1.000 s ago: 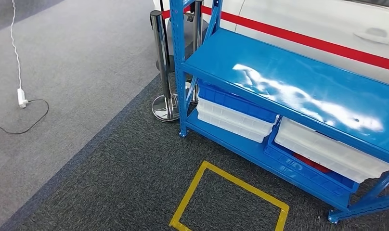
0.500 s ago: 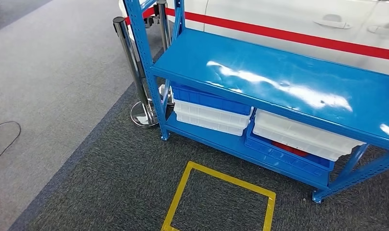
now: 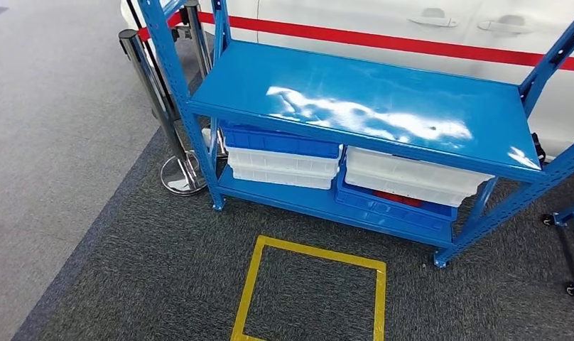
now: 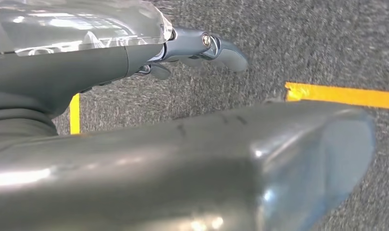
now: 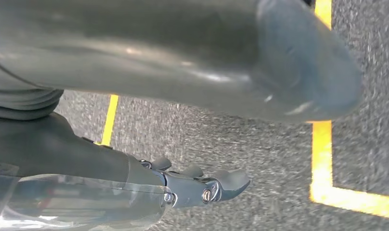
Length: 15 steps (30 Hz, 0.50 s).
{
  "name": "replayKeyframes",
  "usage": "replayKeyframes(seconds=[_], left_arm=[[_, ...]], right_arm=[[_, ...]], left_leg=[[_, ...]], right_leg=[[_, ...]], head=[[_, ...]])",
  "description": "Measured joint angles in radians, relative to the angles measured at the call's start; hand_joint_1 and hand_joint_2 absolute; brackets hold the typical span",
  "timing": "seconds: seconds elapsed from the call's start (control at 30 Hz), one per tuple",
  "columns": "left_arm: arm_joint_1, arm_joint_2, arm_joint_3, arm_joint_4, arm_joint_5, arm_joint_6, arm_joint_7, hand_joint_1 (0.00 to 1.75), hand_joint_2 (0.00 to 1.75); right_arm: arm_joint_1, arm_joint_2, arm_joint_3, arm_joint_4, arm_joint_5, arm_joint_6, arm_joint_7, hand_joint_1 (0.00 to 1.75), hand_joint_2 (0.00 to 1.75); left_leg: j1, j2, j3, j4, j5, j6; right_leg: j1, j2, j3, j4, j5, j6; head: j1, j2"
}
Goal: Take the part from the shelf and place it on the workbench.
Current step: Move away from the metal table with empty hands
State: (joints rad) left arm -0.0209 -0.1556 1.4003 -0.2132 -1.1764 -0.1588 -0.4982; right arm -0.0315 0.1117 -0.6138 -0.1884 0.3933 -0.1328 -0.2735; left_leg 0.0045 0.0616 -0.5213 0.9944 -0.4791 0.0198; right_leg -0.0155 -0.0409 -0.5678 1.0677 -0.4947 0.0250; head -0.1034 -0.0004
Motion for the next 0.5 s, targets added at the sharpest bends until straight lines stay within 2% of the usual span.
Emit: replayKeyframes(seconds=[0.03,0.07,0.13,0.2,0.27,0.3,0.33,0.37,0.4,0.43,0.5], left_arm=[[-0.001,-0.002,0.000,0.000,0.000,0.001,0.002,0.00,0.00],[-0.003,-0.003,0.000,0.000,-0.001,0.002,0.005,0.00,0.00],[-0.006,-0.004,0.000,0.000,-0.003,0.001,0.008,0.00,0.00],[-0.007,-0.004,0.000,0.000,-0.006,0.001,0.011,0.00,0.00],[-0.006,-0.004,0.001,0.000,-0.006,0.001,0.014,0.00,0.00],[-0.005,-0.004,0.001,0.000,-0.006,0.002,0.016,0.00,0.00],[-0.004,-0.004,0.002,0.000,-0.005,0.002,0.017,0.00,0.00],[-0.004,-0.004,0.002,0.000,-0.004,0.003,0.018,0.00,0.00],[-0.004,-0.004,0.004,0.000,-0.002,0.004,0.019,0.00,0.00],[-0.005,-0.004,0.005,0.000,0.001,0.005,0.021,0.00,0.00],[-0.007,-0.004,0.011,0.000,0.008,0.009,0.023,0.00,0.00]], right_arm=[[-0.001,0.000,0.000,0.000,0.000,-0.001,0.002,0.00,0.00],[-0.002,0.000,0.000,0.000,0.000,-0.002,0.004,0.00,0.00],[0.000,0.001,0.000,0.000,0.000,-0.005,0.006,0.00,0.00],[0.000,0.004,0.000,0.000,0.000,-0.010,0.007,0.00,0.00],[-0.001,0.007,0.000,0.000,0.001,-0.018,0.007,0.00,0.00],[-0.001,0.007,0.000,0.000,0.003,-0.022,0.007,0.00,0.00],[0.000,0.007,0.000,0.000,0.006,-0.024,0.008,0.00,0.00],[0.000,0.007,0.000,0.000,0.009,-0.025,0.008,0.00,0.00],[0.001,0.007,0.000,0.000,0.013,-0.026,0.008,0.00,0.00],[0.002,0.008,0.000,0.000,0.017,-0.026,0.008,0.00,0.00],[0.001,0.009,0.000,0.000,0.025,-0.025,0.009,0.00,0.00]], left_leg=[[-0.002,0.007,0.001,0.002,-0.002,-0.005],[-0.005,0.013,0.003,0.004,-0.004,-0.010],[-0.006,0.023,0.005,0.005,-0.007,-0.022],[-0.002,0.000,-0.005,0.034,-0.032,-0.034],[0.003,-0.039,-0.050,0.141,-0.096,-0.044],[0.005,-0.049,-0.082,0.213,-0.130,-0.047],[0.006,-0.052,-0.109,0.273,-0.151,-0.049],[0.007,-0.053,-0.123,0.302,-0.152,-0.050],[0.007,-0.053,-0.117,0.287,-0.130,-0.049],[0.007,-0.053,-0.092,0.231,-0.093,-0.047],[0.006,-0.059,-0.028,0.084,-0.026,-0.038]], right_leg=[[0.003,-0.012,0.021,-0.040,0.009,-0.006],[0.006,-0.017,0.027,-0.055,0.010,-0.012],[0.005,0.001,0.024,-0.056,0.015,-0.022],[0.000,0.015,0.023,-0.061,0.021,-0.034],[-0.002,0.028,0.020,-0.063,0.025,-0.043],[-0.002,0.034,0.018,-0.062,0.026,-0.045],[-0.001,0.041,0.017,-0.062,0.027,-0.046],[-0.001,0.047,0.017,-0.061,0.027,-0.046],[0.000,0.054,0.018,-0.061,0.027,-0.046],[0.000,0.059,0.021,-0.060,0.026,-0.045],[0.001,0.068,0.023,-0.058,0.025,-0.039]], head=[[0.000,0.000],[0.000,0.000],[0.000,0.000],[0.000,0.000],[0.000,0.000],[0.000,0.000],[0.000,0.000],[0.000,0.000],[0.000,0.000],[0.000,0.000],[0.000,0.000]])
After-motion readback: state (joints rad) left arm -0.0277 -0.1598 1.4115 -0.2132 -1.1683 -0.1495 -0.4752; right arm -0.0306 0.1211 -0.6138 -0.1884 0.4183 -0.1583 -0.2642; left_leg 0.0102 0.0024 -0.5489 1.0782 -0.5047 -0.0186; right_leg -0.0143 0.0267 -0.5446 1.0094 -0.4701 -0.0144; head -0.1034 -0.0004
